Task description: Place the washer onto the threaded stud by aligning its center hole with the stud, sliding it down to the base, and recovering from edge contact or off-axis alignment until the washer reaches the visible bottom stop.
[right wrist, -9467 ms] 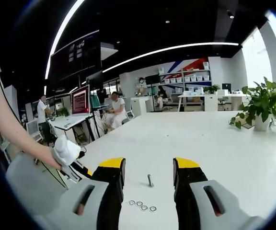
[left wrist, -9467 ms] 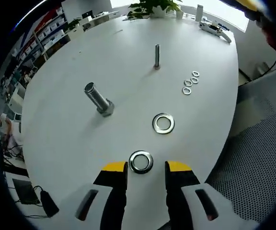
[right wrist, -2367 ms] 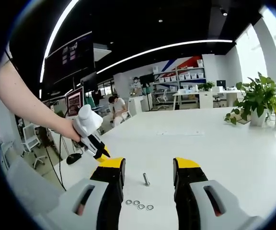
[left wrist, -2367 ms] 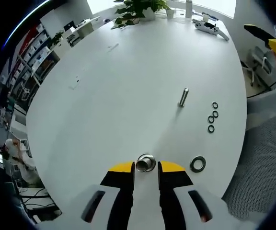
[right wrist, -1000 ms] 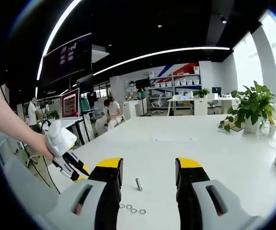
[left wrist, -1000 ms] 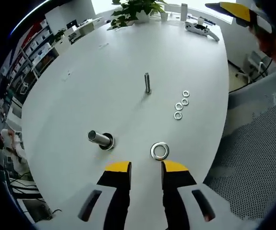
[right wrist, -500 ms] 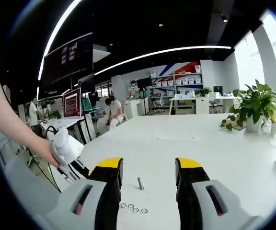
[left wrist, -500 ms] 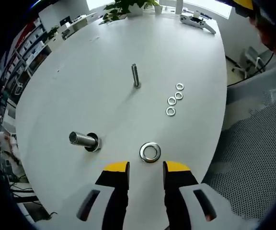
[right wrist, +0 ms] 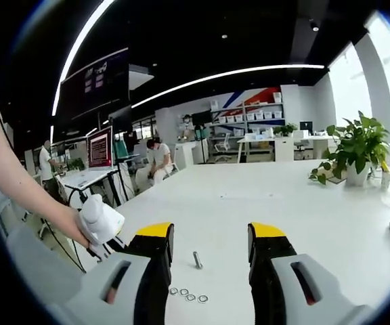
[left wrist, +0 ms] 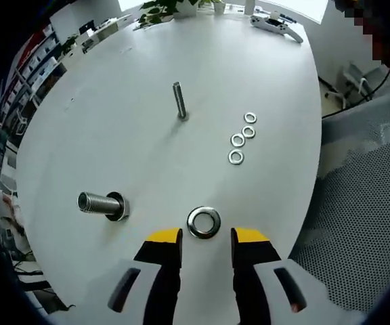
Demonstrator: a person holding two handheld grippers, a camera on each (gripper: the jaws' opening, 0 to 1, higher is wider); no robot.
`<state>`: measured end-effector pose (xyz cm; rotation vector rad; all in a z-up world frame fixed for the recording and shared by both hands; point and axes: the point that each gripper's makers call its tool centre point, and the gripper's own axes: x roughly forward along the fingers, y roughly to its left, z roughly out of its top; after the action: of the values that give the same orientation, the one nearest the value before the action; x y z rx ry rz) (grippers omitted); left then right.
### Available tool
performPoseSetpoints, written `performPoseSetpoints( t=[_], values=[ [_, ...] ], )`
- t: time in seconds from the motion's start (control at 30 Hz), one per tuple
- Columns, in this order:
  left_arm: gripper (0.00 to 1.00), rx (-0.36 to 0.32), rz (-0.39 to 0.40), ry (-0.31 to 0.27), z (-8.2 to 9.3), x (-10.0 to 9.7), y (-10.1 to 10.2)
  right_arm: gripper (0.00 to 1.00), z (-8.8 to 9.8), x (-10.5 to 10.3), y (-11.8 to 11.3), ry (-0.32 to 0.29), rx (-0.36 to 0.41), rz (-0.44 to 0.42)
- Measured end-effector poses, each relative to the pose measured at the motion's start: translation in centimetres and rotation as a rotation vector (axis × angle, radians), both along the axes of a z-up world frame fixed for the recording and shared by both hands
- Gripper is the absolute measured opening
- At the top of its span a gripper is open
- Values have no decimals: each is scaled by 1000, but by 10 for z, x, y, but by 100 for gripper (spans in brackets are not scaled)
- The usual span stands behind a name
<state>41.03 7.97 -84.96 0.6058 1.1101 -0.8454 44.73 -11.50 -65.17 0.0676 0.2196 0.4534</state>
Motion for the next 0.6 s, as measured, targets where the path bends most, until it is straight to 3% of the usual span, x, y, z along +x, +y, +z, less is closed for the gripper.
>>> performPoseSetpoints(
  t=[0.17, 0.33, 0.6],
  values=[
    [27, -10, 6, 11, -5, -7, -2, 46, 5, 1, 1, -20, 3, -2],
    [28, -14, 35, 16, -3, -13, -7, 46, 16, -2, -13, -54, 13, -43],
    [30, 32, 32, 53, -17, -31, -3, 47, 15, 1, -22, -50, 18, -79]
  ],
)
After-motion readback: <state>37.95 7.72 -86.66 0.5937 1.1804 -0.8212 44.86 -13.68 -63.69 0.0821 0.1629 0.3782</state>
